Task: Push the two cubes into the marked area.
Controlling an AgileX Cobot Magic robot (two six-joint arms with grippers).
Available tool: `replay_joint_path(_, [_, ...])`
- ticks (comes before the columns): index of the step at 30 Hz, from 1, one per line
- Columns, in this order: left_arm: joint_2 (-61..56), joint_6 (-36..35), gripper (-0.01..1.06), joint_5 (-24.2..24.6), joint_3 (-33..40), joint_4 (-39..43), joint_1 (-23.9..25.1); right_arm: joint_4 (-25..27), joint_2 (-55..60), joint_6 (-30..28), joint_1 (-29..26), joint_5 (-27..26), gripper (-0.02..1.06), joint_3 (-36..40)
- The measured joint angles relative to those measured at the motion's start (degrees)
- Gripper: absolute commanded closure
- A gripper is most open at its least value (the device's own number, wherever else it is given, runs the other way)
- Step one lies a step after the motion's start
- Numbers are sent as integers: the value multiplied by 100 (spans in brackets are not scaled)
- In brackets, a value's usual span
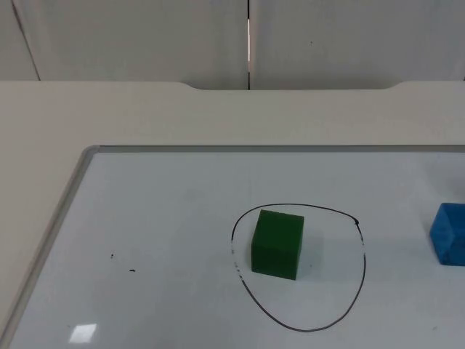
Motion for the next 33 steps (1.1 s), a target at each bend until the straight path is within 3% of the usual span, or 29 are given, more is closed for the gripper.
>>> replay_joint_path(4, [0,0,105,0,0,0,0,8,0,65,240,-95,104,0])
replay_joint_path(33, [0,12,105,0,0,0,0,50,0,290,364,-303,104,0])
